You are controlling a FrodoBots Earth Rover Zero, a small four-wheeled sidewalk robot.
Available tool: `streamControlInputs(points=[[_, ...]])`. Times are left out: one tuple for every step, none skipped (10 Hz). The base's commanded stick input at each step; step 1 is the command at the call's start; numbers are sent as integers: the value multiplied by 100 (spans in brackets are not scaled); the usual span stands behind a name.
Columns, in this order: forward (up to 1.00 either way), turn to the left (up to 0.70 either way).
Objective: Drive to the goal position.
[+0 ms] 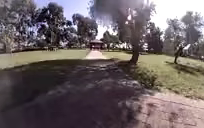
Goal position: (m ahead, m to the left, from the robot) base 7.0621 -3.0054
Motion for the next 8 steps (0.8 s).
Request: streamControlInputs(points=[[70,0],[70,3],[70,6],[70,2],[70,1],[70,1],[70,0],[70,0]])
